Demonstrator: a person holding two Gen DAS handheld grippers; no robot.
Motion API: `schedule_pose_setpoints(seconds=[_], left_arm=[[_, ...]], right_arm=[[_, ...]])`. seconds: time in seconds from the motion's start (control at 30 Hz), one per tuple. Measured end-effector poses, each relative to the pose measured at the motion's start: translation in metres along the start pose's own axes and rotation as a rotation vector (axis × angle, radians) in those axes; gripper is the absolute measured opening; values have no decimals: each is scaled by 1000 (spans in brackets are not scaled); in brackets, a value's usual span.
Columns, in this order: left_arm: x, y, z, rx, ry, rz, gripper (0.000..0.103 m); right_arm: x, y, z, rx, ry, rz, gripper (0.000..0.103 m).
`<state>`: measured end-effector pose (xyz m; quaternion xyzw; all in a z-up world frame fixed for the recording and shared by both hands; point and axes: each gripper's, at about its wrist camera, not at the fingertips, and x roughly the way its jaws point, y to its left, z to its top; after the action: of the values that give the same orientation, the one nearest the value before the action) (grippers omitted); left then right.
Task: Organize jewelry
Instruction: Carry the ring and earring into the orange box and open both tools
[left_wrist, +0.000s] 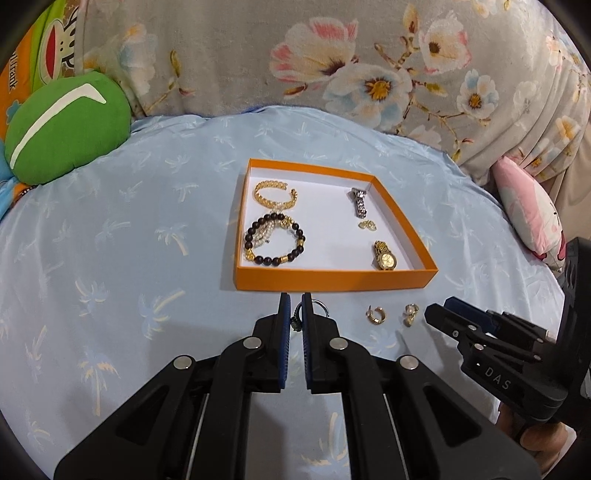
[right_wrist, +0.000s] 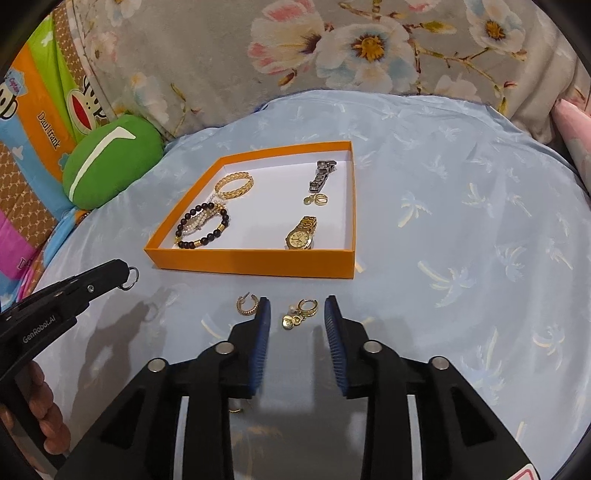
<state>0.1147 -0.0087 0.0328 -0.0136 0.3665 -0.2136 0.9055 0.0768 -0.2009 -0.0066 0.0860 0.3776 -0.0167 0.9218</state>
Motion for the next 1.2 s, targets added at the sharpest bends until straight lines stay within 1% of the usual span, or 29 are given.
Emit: schedule_pose_setpoints(seconds=[0.13, 0.2, 0.27, 0.33, 0.4, 0.67, 0.73, 0.8, 0.9, 1.2], left_arm=[[6, -1, -6, 5, 20, 5, 5], [8, -2, -8, 13, 24, 14, 5], [9, -2, -10, 14, 29, 14, 5], [11, -2, -11, 16, 33, 16, 5], [12, -2, -11, 14, 37, 16, 5], [15, -1, -13, 13, 48, 18, 5], [15, -1, -13, 14, 46, 19, 5], [14, -1, -12, 11, 42, 18, 5], [10, 0, -7, 7, 28, 13, 5], [-2, 8, 10, 2, -14, 34, 5]], right_arm=[[20, 5, 0, -15, 64, -29, 33], [24, 7, 0, -24, 71, -37, 30], [27, 9, 1, -37, 72, -54, 26], [30, 12, 2, -51, 72, -74, 15], [30, 12, 3, -52, 72, -78, 10], [29, 9, 4, -38, 62, -72, 10], [25, 7, 4, -30, 54, -63, 5], [18, 6, 4, -21, 35, -55, 5], [7, 4, 10, -14, 3, -49, 5], [-13, -2, 19, 6, -50, -32, 5]])
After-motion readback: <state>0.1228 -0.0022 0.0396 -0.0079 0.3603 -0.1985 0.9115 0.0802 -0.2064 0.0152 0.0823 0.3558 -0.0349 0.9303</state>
